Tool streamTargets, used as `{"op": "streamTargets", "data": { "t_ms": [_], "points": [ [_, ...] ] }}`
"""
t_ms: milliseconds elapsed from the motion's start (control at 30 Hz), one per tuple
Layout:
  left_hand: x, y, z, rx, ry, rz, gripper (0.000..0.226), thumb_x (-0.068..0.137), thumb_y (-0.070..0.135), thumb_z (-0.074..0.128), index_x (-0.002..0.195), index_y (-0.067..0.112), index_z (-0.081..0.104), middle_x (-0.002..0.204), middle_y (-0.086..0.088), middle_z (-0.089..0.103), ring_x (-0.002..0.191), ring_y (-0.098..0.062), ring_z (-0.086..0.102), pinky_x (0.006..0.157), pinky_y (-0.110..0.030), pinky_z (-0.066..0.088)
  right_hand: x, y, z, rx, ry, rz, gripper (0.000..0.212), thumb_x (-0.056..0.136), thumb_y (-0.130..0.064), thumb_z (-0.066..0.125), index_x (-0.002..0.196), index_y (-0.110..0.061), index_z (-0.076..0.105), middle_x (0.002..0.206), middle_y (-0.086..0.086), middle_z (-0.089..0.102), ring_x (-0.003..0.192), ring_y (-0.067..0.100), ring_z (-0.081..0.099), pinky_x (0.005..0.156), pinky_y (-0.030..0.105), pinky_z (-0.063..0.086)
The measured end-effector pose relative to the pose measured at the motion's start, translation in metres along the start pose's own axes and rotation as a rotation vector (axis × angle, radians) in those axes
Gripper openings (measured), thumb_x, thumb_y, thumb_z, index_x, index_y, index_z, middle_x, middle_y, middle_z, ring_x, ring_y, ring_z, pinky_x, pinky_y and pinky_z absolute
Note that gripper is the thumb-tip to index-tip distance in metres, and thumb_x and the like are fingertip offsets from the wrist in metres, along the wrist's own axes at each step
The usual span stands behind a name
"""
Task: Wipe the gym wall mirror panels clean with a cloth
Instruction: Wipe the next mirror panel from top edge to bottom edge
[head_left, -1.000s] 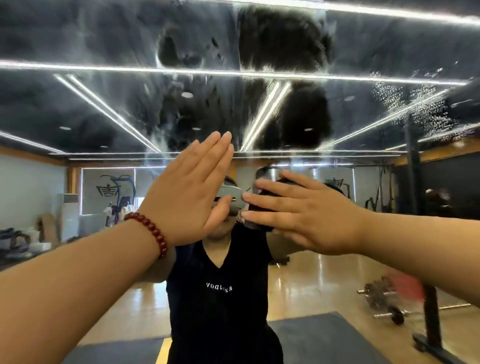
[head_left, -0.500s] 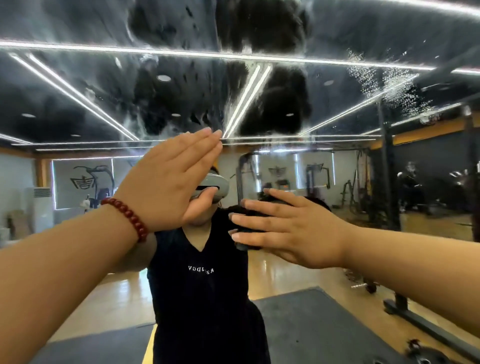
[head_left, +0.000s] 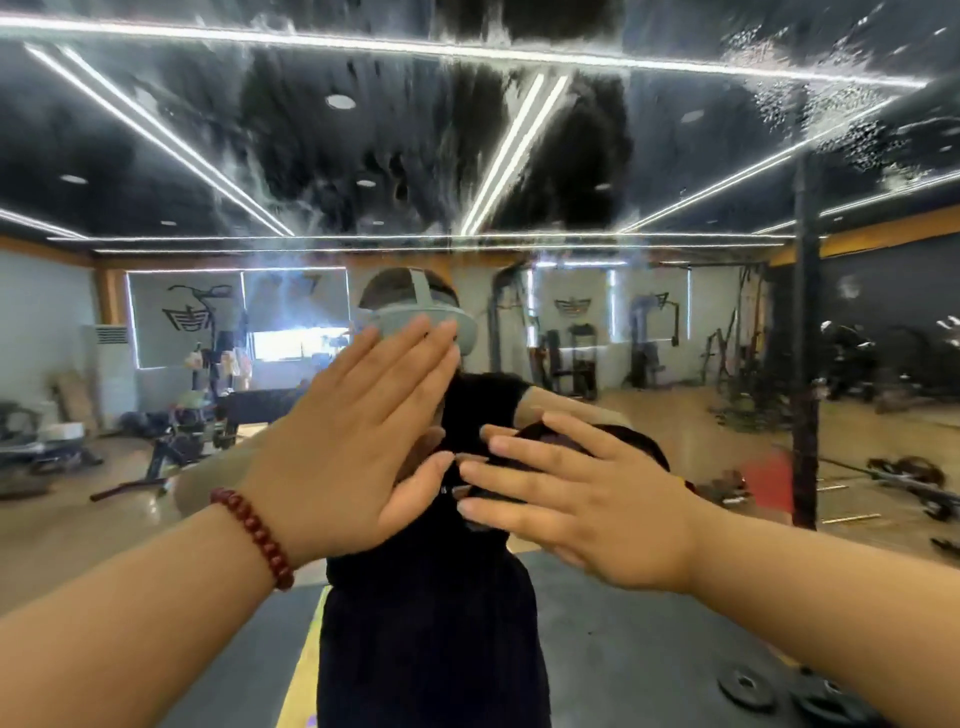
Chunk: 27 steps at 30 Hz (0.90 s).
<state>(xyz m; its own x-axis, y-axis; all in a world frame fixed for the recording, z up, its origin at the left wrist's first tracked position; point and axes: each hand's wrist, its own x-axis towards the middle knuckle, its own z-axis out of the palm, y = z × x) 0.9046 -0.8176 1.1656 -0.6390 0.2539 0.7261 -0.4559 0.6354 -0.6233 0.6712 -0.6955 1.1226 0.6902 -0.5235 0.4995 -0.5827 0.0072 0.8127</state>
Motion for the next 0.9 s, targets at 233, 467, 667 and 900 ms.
{"op": "streamTargets", "data": {
  "t_ms": [233,467,667,900],
  "points": [
    [-0.013,0.007,0.008,0.039,0.046,0.029,0.059,0.094,0.031,0.043,0.141,-0.006,0.047,0.152,-0.02,0.038,0.144,-0.032,0.032,0.12,-0.046,0.023,0.063,0.061,-0.019,0.053,0.155,0.516,0.052,0.104,-0.034,0.028,0.155,-0.024,0.029,0.161,0.0,0.029,0.15,0.027,0.02,0.118,0.051,0.009],
    [-0.025,0.022,0.01,-0.016,0.049,-0.112,0.06,0.096,0.031,0.042,0.144,-0.004,0.042,0.154,-0.019,0.035,0.145,-0.034,0.03,0.122,-0.048,0.018,0.013,-0.013,0.01,-0.006,0.111,0.217,0.051,0.105,-0.029,0.041,0.155,-0.027,0.031,0.161,-0.004,0.027,0.15,0.024,0.021,0.12,0.051,0.018],
    [-0.078,0.057,0.014,-0.076,0.023,-0.231,0.061,0.096,0.026,0.042,0.148,-0.004,0.032,0.156,-0.021,0.028,0.147,-0.036,0.023,0.121,-0.052,0.018,-0.015,-0.056,0.019,0.035,0.025,0.186,0.05,0.104,-0.029,0.043,0.154,-0.029,0.034,0.16,-0.005,0.028,0.149,0.02,0.024,0.12,0.048,0.018],
    [-0.113,0.054,0.027,0.029,0.019,-0.182,0.06,0.094,0.021,0.052,0.146,-0.005,0.038,0.154,-0.021,0.032,0.146,-0.036,0.028,0.115,-0.057,0.029,0.054,-0.046,0.011,0.027,0.189,0.349,0.048,0.105,-0.025,0.038,0.153,-0.023,0.035,0.159,-0.001,0.033,0.148,0.027,0.027,0.119,0.053,0.023]
  ]
}}
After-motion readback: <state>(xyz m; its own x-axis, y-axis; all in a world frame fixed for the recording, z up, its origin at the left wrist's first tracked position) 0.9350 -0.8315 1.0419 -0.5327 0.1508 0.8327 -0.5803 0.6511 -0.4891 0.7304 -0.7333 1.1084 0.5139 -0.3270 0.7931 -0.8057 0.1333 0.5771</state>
